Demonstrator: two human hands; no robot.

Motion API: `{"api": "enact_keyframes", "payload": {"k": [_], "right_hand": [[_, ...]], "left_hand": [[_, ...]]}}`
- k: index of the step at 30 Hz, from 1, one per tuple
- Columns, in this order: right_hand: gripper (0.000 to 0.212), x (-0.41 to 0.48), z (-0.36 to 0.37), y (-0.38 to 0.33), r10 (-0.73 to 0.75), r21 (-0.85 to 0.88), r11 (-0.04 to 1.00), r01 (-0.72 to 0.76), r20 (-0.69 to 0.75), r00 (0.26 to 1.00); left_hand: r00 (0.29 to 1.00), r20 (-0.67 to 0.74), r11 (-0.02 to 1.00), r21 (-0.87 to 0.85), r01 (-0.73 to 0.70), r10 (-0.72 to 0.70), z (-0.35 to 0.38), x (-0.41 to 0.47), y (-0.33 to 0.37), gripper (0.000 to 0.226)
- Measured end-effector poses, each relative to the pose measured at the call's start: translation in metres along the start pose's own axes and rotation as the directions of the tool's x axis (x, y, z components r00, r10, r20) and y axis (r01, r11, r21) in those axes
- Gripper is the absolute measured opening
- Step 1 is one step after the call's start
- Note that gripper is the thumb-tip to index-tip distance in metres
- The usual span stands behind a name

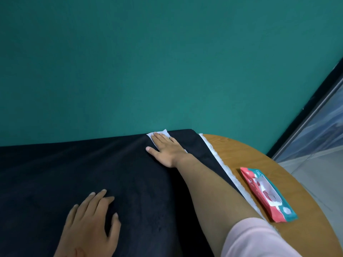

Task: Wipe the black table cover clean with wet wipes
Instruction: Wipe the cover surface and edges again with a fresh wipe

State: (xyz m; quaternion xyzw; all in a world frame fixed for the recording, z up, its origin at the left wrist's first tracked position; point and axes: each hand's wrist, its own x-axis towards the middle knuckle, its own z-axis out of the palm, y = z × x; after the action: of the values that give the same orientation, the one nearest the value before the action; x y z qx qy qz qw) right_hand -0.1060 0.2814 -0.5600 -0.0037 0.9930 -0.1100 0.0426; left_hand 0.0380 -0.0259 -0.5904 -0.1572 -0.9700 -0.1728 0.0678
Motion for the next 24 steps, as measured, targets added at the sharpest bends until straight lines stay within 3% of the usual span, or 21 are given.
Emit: {"api": "enact_keyframes", "payload": {"k": [15, 24], "right_hand": [[0.079, -0.003, -0.014, 0.086, 0.231, 0.034, 0.973, -0.229, -0.08, 0.97], [0.085, -0.001, -0.014, 0.092, 0.362, 0.047, 0.932, -0.359, -0.09, 0.928]], "left_hand": [[0.999, -0.042, 1.0, -0.014, -0.003, 0.003, -0.004, 0.0, 0.005, 0.047], [0.999, -0.051, 0.999, -0.037, -0.011, 0.009, 0.0, 0.001, 0.002, 0.048]]}}
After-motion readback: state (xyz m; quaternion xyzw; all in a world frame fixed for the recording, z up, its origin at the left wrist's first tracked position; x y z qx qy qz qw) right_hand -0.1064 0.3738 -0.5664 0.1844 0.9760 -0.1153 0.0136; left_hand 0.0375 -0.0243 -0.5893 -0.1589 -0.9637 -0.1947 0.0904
